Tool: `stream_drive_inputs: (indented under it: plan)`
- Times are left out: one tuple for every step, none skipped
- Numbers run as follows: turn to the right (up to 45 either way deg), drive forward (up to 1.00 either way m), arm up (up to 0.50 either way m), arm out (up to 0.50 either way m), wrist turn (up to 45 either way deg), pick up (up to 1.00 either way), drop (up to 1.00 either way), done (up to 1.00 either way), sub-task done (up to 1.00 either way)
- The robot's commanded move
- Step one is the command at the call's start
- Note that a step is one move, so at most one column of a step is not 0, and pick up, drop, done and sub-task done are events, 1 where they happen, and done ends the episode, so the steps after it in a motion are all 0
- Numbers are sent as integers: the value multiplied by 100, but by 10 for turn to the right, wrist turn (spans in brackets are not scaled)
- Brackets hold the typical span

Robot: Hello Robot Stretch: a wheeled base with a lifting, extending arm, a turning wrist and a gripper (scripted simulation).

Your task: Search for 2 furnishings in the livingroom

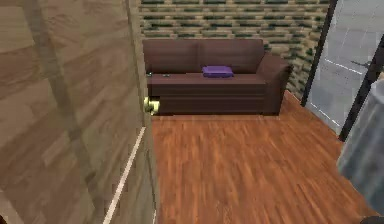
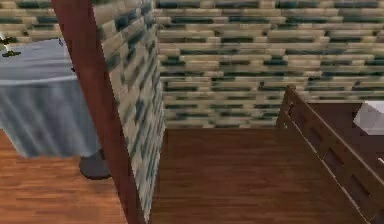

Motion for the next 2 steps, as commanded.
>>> stream_drive_inputs:
  plan:
    - [420, 0, 0, 0, 0, 0, 0, 0, 0]
    - [30, 0, 0, 0, 0, 0, 0, 0, 0]
